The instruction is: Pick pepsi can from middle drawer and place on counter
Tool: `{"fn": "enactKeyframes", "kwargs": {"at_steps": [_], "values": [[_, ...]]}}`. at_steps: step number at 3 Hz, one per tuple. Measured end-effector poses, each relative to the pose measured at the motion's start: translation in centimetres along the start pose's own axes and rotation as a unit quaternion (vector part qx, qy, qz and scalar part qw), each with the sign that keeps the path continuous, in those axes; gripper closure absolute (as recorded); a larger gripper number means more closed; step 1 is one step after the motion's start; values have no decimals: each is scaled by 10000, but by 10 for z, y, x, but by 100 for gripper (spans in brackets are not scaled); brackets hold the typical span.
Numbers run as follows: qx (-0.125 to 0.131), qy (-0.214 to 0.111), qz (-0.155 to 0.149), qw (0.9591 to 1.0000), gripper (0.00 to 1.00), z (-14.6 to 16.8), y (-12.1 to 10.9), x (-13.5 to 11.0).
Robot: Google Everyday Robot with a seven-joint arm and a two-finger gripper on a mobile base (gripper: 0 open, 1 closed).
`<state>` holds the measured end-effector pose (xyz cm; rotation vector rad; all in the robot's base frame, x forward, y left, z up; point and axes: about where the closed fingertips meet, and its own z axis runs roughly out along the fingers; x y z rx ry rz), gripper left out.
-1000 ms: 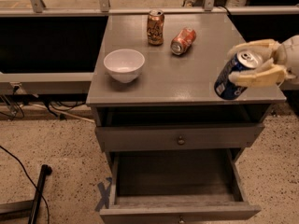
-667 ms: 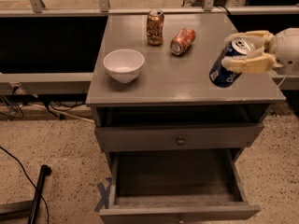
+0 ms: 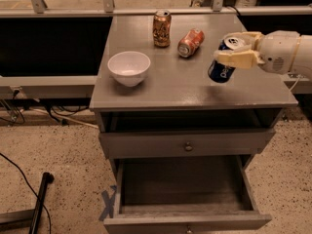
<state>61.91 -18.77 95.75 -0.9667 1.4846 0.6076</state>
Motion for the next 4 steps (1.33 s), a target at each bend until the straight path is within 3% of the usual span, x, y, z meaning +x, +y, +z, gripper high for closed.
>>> {"fn": "enactKeyframes", "kwargs": {"at_steps": [2, 4], "values": [[298, 668, 200, 9971, 59, 17, -18, 56], [300, 696, 213, 9969, 12, 18, -18, 58]]}}
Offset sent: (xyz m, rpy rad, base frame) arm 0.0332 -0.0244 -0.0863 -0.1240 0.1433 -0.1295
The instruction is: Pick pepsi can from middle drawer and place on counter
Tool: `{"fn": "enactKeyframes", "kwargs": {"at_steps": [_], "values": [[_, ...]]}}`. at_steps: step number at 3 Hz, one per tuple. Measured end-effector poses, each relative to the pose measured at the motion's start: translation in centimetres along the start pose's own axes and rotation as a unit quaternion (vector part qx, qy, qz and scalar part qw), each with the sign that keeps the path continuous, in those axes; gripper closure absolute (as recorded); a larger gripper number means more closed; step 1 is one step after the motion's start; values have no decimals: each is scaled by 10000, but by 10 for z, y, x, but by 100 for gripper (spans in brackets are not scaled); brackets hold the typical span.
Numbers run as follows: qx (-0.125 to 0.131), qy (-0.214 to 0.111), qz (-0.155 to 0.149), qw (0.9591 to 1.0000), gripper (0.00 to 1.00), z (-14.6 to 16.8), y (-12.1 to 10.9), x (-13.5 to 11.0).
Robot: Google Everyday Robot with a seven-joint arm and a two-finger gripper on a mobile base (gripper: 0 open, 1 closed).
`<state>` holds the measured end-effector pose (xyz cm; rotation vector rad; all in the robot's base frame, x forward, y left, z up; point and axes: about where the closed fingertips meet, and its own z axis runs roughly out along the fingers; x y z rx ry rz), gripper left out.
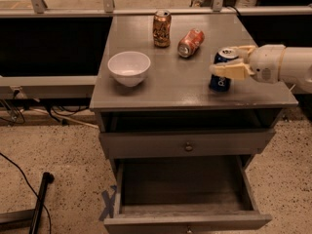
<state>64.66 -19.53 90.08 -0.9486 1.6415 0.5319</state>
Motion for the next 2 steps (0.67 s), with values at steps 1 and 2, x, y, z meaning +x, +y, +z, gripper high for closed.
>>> {"fn": "enactKeyframes", "kwargs": {"at_steps": [1, 2], "values": [[-125, -60, -42, 9999, 0, -5, 2, 3], [-70, -403, -348, 9986, 0, -39, 3, -13]]}}
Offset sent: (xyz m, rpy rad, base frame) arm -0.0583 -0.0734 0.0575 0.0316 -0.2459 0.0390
